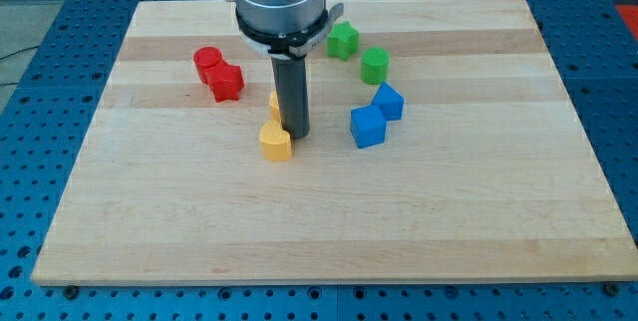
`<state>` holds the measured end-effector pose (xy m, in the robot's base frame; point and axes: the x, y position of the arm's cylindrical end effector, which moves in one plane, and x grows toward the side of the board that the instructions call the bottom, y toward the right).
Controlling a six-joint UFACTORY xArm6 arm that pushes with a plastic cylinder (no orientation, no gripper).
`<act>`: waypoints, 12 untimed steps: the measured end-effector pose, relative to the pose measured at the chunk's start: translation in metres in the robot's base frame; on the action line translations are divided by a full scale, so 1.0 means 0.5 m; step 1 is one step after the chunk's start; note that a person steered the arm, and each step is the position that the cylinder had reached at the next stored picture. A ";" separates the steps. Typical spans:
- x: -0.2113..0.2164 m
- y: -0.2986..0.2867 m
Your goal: Move the green circle above to the green star
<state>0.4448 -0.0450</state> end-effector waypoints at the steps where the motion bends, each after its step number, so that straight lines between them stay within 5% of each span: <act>1: -0.032 -0.004; 3: -0.166 0.173; 6: -0.217 0.326; 8: -0.247 0.305; 10: -0.292 0.077; 12: -0.315 0.301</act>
<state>0.2874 0.1057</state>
